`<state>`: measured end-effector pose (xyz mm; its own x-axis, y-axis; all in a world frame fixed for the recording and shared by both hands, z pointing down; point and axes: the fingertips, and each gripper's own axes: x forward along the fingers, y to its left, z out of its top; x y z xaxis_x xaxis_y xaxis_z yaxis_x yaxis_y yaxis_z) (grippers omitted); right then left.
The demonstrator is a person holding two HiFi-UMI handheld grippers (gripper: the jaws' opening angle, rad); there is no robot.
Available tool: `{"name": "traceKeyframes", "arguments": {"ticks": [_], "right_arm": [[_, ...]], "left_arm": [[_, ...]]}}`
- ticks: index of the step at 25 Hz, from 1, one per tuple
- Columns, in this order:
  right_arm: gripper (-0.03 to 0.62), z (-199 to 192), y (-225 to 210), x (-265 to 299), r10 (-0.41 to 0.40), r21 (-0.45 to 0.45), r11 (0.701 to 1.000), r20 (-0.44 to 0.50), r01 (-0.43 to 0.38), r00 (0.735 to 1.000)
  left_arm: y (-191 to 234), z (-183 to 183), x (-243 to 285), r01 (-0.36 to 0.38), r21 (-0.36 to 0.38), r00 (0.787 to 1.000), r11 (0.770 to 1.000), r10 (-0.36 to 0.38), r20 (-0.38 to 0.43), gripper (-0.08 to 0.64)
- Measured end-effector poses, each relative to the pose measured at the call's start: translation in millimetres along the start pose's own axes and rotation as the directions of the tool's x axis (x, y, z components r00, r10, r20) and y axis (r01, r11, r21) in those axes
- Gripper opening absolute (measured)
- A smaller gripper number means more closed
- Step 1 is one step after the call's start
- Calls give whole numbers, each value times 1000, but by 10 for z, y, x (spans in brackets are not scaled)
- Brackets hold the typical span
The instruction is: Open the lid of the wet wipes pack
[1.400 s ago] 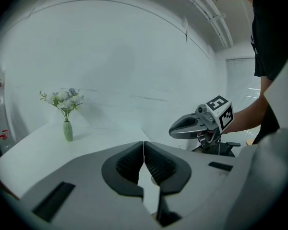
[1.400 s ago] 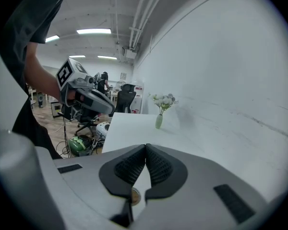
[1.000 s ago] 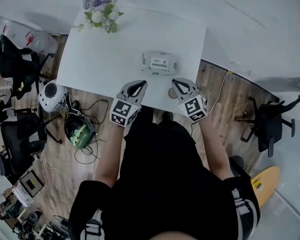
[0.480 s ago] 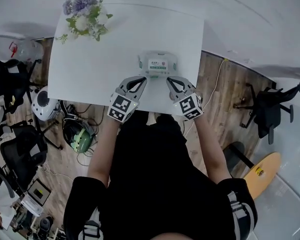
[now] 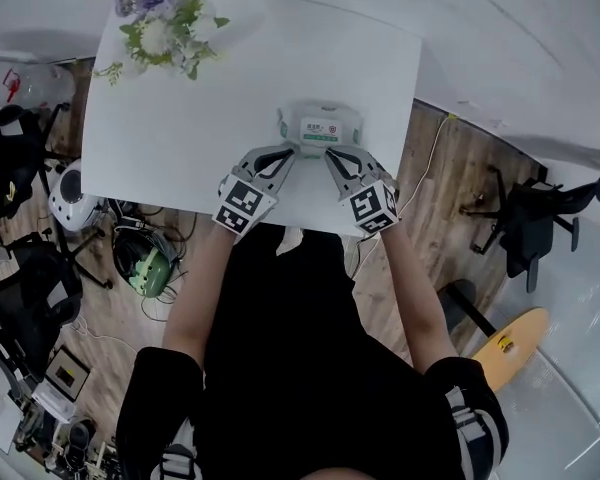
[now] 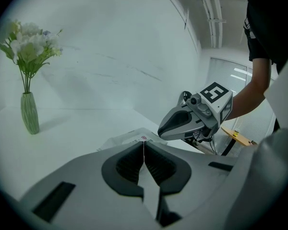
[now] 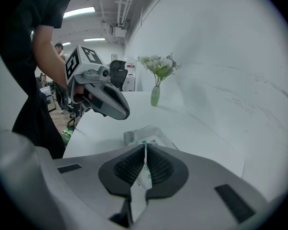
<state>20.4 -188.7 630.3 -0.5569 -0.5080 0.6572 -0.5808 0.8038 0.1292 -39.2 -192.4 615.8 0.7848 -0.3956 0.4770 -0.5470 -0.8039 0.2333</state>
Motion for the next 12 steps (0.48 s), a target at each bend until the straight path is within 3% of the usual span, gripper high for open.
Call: {"name": "traceKeyframes", "arguments": {"ticks": [9, 12], "right_arm": [[55, -136, -30, 320, 26, -27, 999, -47, -27, 999], [60, -195, -32, 376, 27, -93, 995, -78, -35, 997]], "left_arm": [[228, -267, 277, 6, -49, 999, 999, -8, -39, 23], [264, -338, 336, 2, -66, 999, 998, -6, -52, 24]]}}
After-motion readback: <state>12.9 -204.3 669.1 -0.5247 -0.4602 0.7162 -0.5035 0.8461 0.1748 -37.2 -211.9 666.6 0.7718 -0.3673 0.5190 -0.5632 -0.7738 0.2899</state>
